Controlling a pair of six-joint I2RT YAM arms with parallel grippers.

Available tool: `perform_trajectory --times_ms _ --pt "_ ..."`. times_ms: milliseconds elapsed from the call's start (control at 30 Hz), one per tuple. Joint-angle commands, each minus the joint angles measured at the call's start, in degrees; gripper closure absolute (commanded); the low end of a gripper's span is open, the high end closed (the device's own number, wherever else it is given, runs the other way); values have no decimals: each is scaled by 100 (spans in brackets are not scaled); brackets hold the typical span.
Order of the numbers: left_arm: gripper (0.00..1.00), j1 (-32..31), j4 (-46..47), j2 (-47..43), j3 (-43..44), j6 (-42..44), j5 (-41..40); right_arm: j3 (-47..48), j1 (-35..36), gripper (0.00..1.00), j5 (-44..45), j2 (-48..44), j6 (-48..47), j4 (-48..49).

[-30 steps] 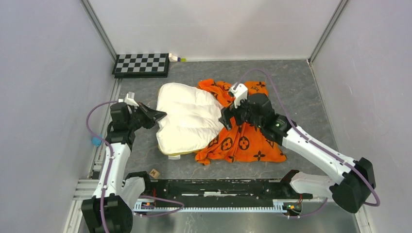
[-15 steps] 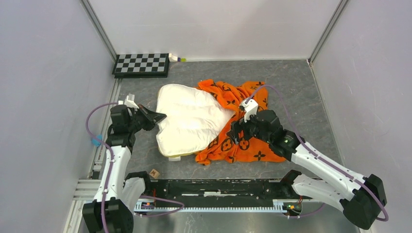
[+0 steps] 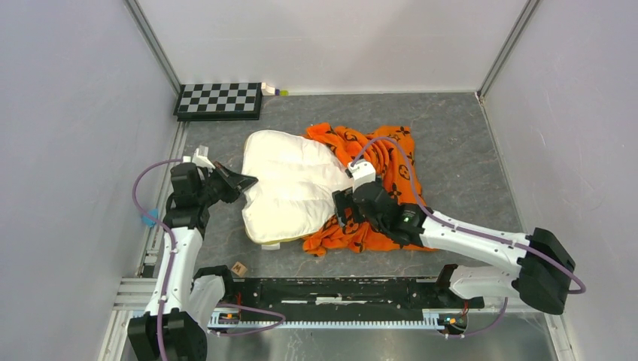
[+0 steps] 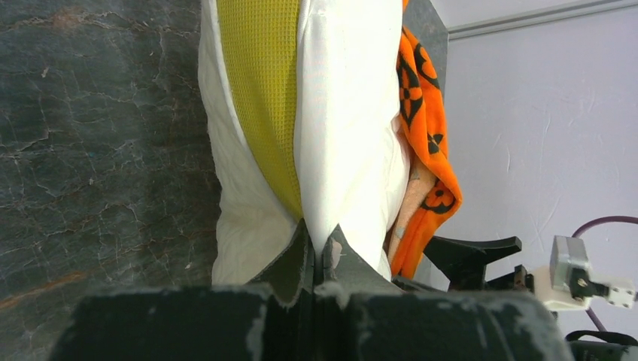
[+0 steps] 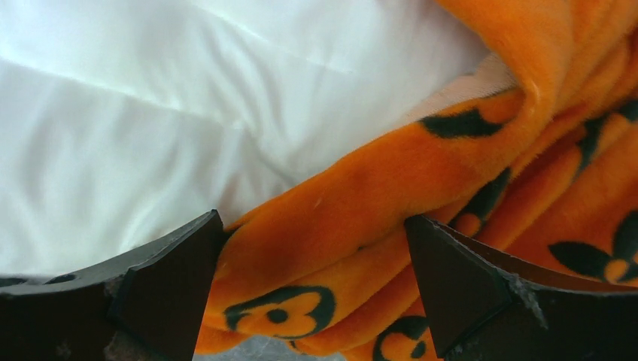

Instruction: Remove the pillowcase from the pillow

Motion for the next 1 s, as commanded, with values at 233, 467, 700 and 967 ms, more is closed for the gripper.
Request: perform_trajectory --times_ms 233,467,700,967 --pt "98 60 -1379 265 2064 766 -1873 -964 -1627 2 1416 -778 87 -740" --pt "98 66 -1190 40 2292 309 -2262 -1260 -3006 2 1457 -1618 -255 -541" --pt "98 69 -299 -5 2516 -405 -1389 -556 -3005 2 -887 -1851 -1510 -62" --pt "98 69 -1405 566 4858 297 -2591 -324 -3010 2 -1358 -1646 -1660 -191"
